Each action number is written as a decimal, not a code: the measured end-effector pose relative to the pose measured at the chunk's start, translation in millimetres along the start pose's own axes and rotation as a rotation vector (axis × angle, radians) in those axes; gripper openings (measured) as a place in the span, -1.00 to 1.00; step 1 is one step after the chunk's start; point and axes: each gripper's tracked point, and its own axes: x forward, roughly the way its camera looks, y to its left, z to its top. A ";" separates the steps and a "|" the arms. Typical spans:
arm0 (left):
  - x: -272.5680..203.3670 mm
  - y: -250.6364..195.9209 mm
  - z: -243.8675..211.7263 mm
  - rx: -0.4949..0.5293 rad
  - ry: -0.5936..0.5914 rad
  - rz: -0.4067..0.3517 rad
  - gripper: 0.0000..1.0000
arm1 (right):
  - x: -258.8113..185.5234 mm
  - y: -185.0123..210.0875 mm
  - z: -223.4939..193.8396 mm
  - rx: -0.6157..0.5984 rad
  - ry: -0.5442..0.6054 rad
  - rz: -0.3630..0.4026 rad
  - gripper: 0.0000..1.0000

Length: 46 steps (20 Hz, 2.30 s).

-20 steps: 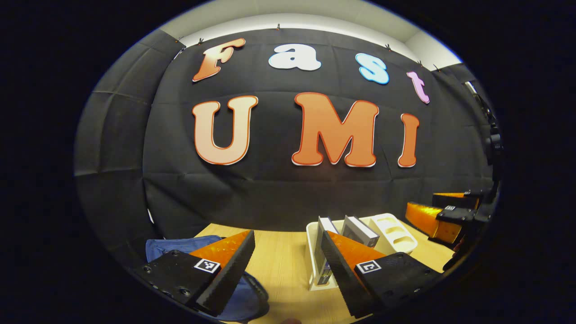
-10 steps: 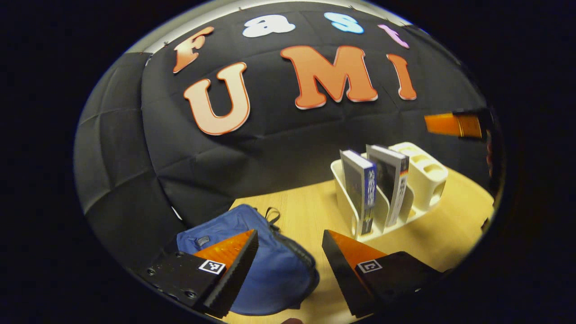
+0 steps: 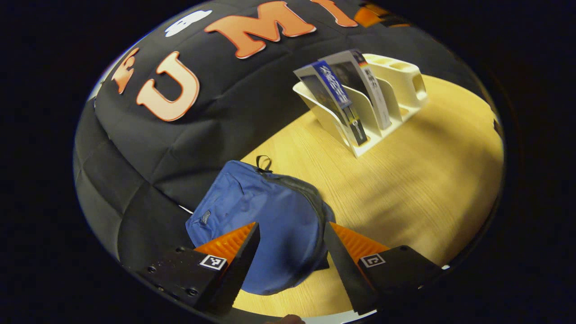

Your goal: Open the schoolbag, grab two books from the bookshelf and put them into the schoolbag.

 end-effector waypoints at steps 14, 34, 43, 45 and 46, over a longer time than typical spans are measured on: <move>33.4 3.6 -44.0 0.256 0.130 0.120 -0.24 | -1.8 -13.0 -17.5 -0.010 0.042 -0.050 0.89; 3.6 129.4 64.2 -0.459 0.059 -0.208 -0.95 | 69.5 136.9 -15.7 -0.093 0.262 0.220 0.89; 4.1 187.5 82.8 -0.684 0.008 -0.305 -0.96 | 128.9 175.6 -13.2 -0.178 0.443 0.180 0.89; 8.8 195.2 84.5 -0.715 0.006 -0.328 -0.95 | 143.0 177.2 -18.3 -0.196 0.506 0.161 0.89; 10.6 201.4 86.1 -0.732 0.003 -0.338 -0.95 | 149.7 177.2 -22.8 -0.215 0.538 0.148 0.89</move>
